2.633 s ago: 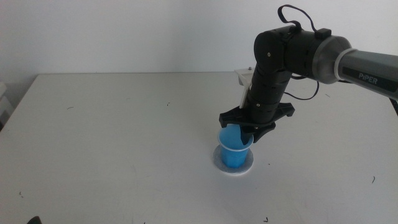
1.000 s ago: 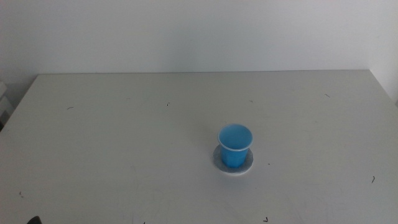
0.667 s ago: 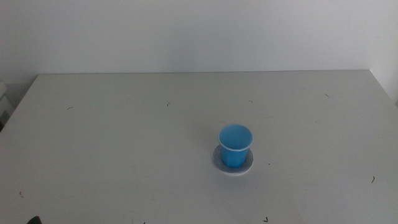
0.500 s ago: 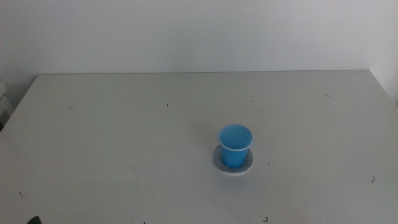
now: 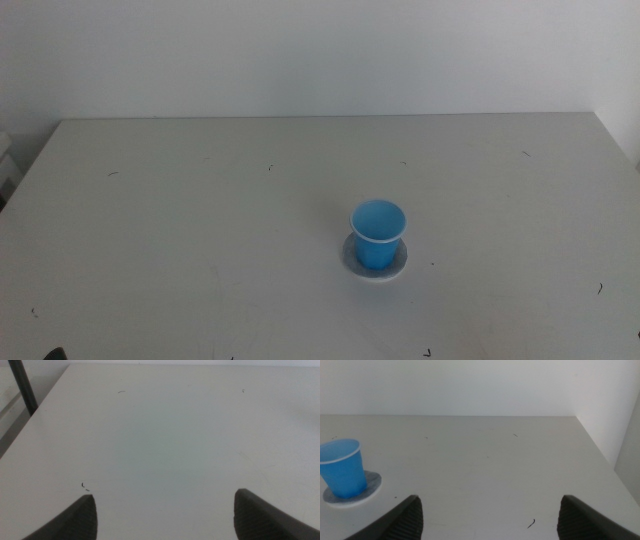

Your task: Place an empty cup on a cup mat.

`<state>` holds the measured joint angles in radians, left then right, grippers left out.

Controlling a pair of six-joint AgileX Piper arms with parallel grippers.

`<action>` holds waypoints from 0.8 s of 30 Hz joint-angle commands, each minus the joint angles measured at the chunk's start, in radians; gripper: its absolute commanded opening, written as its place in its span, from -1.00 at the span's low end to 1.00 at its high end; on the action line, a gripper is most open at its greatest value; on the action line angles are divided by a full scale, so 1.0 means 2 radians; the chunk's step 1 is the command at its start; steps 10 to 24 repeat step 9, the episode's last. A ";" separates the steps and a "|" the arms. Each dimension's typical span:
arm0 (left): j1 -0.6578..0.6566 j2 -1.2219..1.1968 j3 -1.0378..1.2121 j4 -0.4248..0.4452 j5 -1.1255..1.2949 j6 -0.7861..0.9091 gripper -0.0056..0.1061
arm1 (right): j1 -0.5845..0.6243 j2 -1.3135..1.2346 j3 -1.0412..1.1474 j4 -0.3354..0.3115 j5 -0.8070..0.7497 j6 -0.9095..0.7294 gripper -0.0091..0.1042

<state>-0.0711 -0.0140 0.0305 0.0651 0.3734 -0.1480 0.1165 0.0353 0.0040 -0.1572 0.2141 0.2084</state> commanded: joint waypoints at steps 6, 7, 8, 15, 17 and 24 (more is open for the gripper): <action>0.001 -0.006 -0.003 0.000 -0.034 -0.005 0.98 | -0.003 -0.036 0.009 -0.009 -0.028 -0.003 0.58; 0.001 -0.006 -0.003 0.000 -0.034 -0.005 0.98 | -0.003 -0.036 0.009 -0.009 -0.028 -0.003 0.58; 0.001 -0.006 -0.003 0.000 -0.034 -0.005 0.98 | -0.002 -0.036 0.009 -0.009 -0.028 -0.003 0.58; 0.001 -0.006 -0.003 0.000 -0.034 -0.005 0.98 | -0.002 -0.036 0.009 -0.009 -0.025 -0.003 0.58; 0.001 -0.006 -0.003 0.000 -0.034 -0.005 0.98 | -0.002 -0.036 0.009 -0.009 -0.025 -0.003 0.58; 0.001 -0.006 -0.003 0.000 -0.034 -0.005 0.98 | -0.002 -0.036 0.009 -0.009 -0.025 -0.003 0.58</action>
